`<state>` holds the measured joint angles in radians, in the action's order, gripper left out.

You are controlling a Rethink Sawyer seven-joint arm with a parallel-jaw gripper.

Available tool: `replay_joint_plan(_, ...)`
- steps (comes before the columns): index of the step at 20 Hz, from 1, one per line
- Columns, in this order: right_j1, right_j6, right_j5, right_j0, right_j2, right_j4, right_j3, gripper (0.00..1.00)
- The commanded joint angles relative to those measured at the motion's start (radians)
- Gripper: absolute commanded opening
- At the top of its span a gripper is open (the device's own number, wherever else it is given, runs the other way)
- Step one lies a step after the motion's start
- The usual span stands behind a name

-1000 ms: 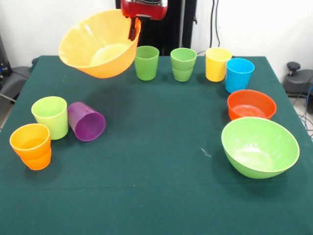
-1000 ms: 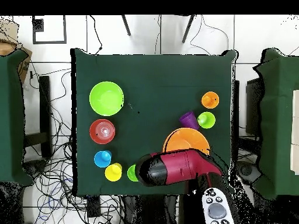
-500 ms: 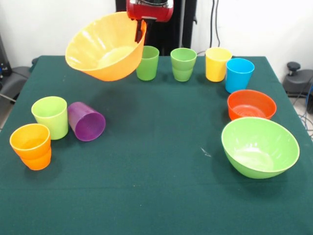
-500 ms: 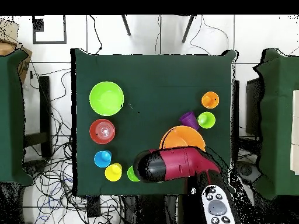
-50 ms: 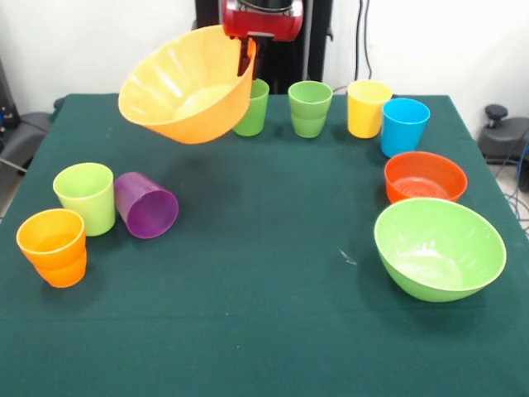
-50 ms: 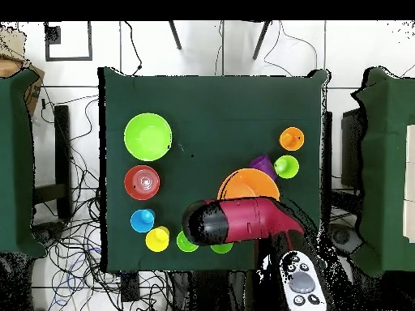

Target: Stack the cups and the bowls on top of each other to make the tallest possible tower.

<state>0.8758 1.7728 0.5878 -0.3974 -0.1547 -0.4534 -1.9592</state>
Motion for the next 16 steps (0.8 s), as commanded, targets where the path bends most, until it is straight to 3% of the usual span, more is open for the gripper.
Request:
replay_joint_plan(1,-0.089,0.017,0.041,0.031,-0.090,0.024,0.087,0.00)
replay_joint_plan(8,-0.109,0.034,0.047,0.057,-0.079,0.031,0.112,0.00)
replay_joint_plan(16,-0.185,0.094,0.022,0.120,-0.033,0.011,0.181,0.00)
